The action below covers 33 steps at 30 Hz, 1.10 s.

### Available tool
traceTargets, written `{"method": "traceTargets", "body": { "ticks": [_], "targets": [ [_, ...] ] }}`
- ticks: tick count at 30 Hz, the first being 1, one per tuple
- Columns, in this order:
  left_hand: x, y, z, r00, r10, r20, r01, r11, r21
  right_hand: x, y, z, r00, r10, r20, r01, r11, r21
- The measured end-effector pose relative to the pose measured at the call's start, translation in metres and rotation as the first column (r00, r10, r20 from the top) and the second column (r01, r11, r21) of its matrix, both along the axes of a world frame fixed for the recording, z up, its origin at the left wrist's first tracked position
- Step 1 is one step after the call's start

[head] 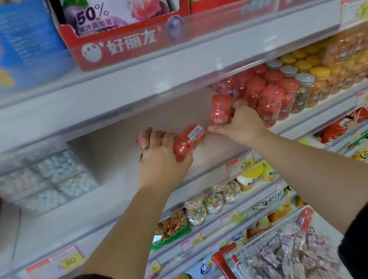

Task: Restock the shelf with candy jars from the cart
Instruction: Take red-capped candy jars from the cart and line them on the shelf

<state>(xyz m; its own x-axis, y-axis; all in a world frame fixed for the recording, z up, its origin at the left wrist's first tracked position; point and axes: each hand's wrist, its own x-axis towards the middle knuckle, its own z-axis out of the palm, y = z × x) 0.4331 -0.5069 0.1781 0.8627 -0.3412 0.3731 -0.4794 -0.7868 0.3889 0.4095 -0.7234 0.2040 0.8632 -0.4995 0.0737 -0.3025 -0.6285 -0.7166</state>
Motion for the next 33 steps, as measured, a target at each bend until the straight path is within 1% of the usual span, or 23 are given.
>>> {"method": "traceTargets", "body": {
  "ticks": [2,4,5,7,8,9,13,15,17,20,24,27,29,33],
  "targets": [
    [0.001,0.0,-0.001,1.0,0.013,-0.019,-0.013,1.0,0.003,-0.019,-0.003,-0.002,0.999,0.011,0.051,-0.009,0.998,-0.057],
    [0.005,-0.001,-0.001,0.998,0.031,-0.051,-0.029,0.999,0.038,-0.037,-0.007,-0.009,0.993,0.089,0.08,-0.074,0.982,-0.172],
    [0.008,-0.003,-0.002,0.996,0.048,-0.07,-0.044,0.998,0.053,-0.043,-0.007,-0.011,0.987,0.153,0.041,-0.139,0.959,-0.249],
    [0.012,-0.011,-0.001,0.988,0.095,-0.118,-0.087,0.994,0.066,-0.045,-0.007,-0.014,0.958,0.257,-0.126,-0.286,0.882,-0.374],
    [0.013,-0.016,0.001,0.981,0.123,-0.15,-0.112,0.991,0.075,-0.042,-0.005,-0.013,0.939,0.277,-0.206,-0.337,0.862,-0.379],
    [0.013,-0.022,0.003,0.973,0.153,-0.175,-0.142,0.987,0.076,-0.038,-0.004,-0.01,0.922,0.292,-0.253,-0.371,0.852,-0.369],
    [0.008,-0.044,0.006,0.96,0.219,-0.175,-0.22,0.975,0.014,-0.012,-0.008,-0.005,0.894,0.36,-0.268,-0.436,0.838,-0.329],
    [0.012,-0.049,0.003,0.963,0.217,-0.157,-0.218,0.976,0.012,0.003,-0.01,-0.005,0.889,0.353,-0.292,-0.436,0.847,-0.303],
    [0.015,-0.051,0.001,0.967,0.218,-0.131,-0.216,0.976,0.029,0.02,-0.011,-0.007,0.89,0.328,-0.316,-0.424,0.85,-0.313],
    [0.024,-0.051,-0.001,0.965,0.238,-0.113,-0.232,0.971,0.06,0.049,-0.012,-0.011,0.899,0.289,-0.329,-0.391,0.868,-0.305],
    [0.038,-0.047,-0.007,0.963,0.258,-0.08,-0.25,0.964,0.093,0.07,-0.014,-0.016,0.91,0.259,-0.323,-0.366,0.868,-0.335],
    [0.04,-0.045,-0.009,0.963,0.261,-0.075,-0.256,0.964,0.068,0.067,-0.016,-0.021,0.908,0.276,-0.316,-0.382,0.855,-0.351],
    [0.038,-0.045,-0.009,0.965,0.256,-0.047,-0.253,0.965,0.074,0.067,-0.016,-0.024,0.91,0.283,-0.302,-0.385,0.849,-0.363],
    [0.032,-0.045,-0.005,0.959,0.275,-0.059,-0.273,0.961,0.051,0.084,-0.014,-0.023,0.924,0.265,-0.274,-0.35,0.877,-0.331]
  ]
}}
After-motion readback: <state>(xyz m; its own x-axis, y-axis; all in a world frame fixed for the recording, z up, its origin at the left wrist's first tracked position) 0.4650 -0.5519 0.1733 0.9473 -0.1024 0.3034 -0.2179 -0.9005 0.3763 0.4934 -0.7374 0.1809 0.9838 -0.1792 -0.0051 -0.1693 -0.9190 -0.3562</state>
